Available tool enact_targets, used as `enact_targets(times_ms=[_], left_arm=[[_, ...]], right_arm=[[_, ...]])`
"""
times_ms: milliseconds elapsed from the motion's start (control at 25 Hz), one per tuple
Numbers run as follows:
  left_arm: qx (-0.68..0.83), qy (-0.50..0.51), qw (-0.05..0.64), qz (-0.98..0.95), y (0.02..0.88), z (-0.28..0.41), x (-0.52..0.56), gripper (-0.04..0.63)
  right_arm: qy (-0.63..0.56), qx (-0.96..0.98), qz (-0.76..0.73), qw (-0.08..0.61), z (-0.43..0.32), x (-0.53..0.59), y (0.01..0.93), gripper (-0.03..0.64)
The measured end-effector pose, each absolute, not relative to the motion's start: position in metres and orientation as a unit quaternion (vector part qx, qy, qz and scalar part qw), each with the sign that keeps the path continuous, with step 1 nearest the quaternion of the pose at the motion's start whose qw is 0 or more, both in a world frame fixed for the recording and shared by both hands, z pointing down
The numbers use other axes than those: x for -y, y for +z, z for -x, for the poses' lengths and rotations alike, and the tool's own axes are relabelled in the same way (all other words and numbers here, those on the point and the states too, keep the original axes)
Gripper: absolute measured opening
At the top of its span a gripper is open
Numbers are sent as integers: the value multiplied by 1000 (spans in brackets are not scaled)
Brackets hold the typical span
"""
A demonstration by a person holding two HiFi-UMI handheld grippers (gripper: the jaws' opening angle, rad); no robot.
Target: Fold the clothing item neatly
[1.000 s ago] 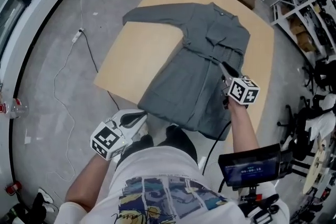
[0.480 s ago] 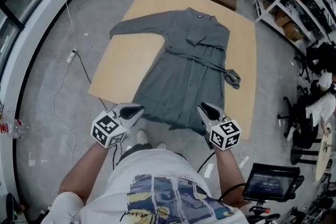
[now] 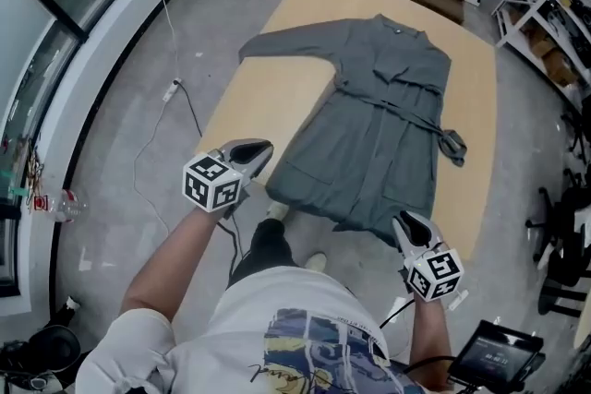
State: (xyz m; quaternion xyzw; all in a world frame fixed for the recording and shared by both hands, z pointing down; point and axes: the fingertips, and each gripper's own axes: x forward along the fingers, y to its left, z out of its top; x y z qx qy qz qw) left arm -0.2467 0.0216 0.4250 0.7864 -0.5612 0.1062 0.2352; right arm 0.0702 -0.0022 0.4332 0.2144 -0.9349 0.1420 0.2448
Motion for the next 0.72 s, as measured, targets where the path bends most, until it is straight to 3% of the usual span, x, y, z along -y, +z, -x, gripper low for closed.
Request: enact_targets(times_ms=[120, 720], left_arm=[[581, 115, 238, -770, 435, 295, 7, 80], [635, 82, 330, -694, 531, 530, 145, 135]], right_arm=[[150, 930, -232, 244, -61, 17, 437, 78], [184, 907, -265, 270, 64, 56, 445, 78]])
